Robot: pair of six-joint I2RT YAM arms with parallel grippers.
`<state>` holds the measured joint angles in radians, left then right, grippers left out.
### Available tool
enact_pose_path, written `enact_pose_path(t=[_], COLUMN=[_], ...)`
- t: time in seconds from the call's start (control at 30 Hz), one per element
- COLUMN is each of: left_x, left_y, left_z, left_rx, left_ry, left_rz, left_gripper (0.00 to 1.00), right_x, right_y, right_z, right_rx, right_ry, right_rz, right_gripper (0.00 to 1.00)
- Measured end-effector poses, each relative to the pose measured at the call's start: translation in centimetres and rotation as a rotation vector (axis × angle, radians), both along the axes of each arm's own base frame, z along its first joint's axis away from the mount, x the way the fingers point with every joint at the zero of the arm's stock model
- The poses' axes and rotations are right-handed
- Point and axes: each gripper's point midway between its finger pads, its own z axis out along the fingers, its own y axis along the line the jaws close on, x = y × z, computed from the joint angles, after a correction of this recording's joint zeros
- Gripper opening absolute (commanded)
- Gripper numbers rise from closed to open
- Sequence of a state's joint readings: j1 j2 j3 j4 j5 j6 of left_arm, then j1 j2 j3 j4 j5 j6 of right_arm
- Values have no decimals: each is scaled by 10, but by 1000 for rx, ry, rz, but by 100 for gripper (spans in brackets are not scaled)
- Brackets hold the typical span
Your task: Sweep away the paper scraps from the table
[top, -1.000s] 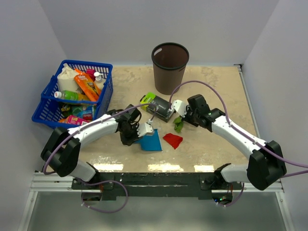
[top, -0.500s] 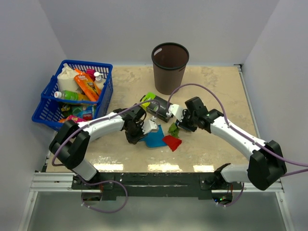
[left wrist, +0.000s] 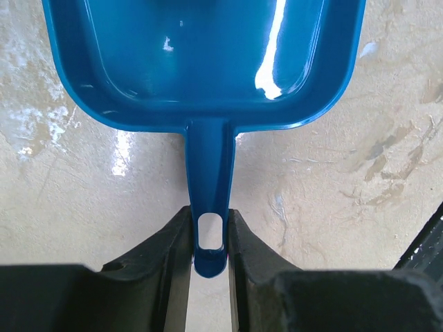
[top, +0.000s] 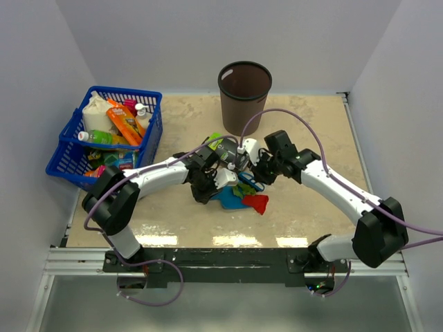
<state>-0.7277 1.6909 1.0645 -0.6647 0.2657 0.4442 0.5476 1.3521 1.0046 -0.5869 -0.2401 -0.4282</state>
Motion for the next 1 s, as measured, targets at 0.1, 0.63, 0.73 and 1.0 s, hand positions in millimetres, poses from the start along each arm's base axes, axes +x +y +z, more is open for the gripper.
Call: enact_pose_path(t=[0.1,0.63,0.73,1.0], left_x=[2,-4,-5,-12], left_y=[-1,29,37,48], left_z=[0,5,8,-3], left_rx=[-6,61,89,160], left_ry=[-4,-99,-115,-68], left_rz=[8,-62,-100,-160], left_gripper=[0,0,0,0], right_x=[-1,9,9,11], right_y=[9,5,-8,-55], right_z=[9,75,77,45], right_rx=[45,122,124,57], right_ry=[20,-32,-15,71], right_rz=[4,-172,-321,-669], right_gripper=[0,0,0,0])
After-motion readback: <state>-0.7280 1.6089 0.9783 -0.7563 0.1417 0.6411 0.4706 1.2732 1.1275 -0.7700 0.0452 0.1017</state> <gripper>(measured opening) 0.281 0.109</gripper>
